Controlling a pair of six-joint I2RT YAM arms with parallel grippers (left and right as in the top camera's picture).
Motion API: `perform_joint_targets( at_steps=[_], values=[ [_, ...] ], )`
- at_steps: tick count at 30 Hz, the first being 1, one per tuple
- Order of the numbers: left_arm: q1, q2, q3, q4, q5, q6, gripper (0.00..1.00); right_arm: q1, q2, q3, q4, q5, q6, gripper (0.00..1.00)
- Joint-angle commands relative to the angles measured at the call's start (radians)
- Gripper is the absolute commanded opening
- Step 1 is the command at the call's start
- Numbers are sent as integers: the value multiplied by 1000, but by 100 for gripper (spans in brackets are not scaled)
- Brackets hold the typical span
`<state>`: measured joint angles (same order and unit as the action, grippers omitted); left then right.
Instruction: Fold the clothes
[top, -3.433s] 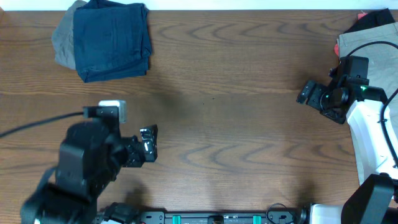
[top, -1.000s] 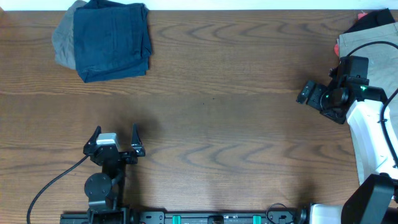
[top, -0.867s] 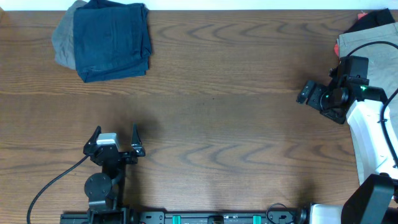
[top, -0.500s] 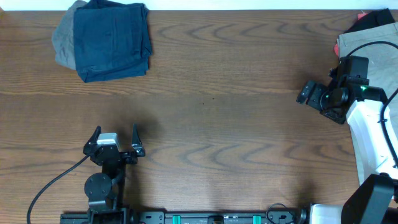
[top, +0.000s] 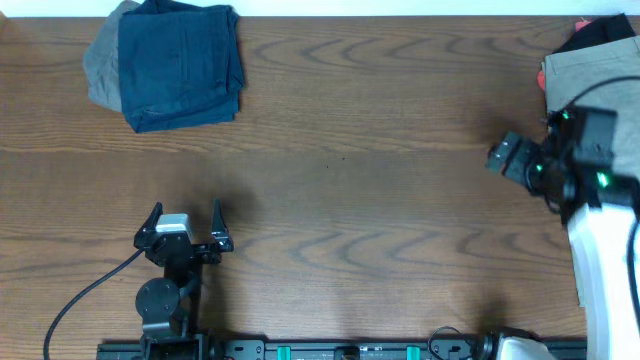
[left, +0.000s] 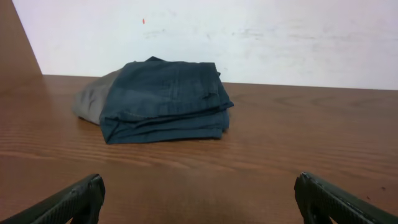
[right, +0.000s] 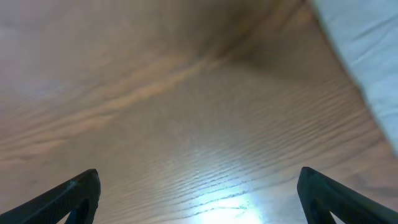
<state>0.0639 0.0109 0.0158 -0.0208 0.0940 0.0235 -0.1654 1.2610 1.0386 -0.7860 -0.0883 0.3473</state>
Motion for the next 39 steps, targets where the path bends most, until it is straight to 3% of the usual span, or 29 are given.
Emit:
perform_joint_targets(
  at_steps=[1, 8, 19, 31, 39],
  values=[
    [5, -5, -11, -41, 11, 6, 98, 2, -170, -79, 1, 129, -49, 99],
    [5, -5, -11, -41, 11, 6, 98, 21, -491, -291, 18, 175, -50, 99],
    [5, -5, -11, -41, 11, 6, 98, 165, -963, -740, 553, 162, -66, 99],
    [5, -5, -11, -41, 11, 6, 98, 148, -1201, -981, 789, 114, -92, 99],
    [5, -5, -11, -41, 11, 6, 98, 152, -1256, -1033, 850, 24, -212, 99]
  ],
)
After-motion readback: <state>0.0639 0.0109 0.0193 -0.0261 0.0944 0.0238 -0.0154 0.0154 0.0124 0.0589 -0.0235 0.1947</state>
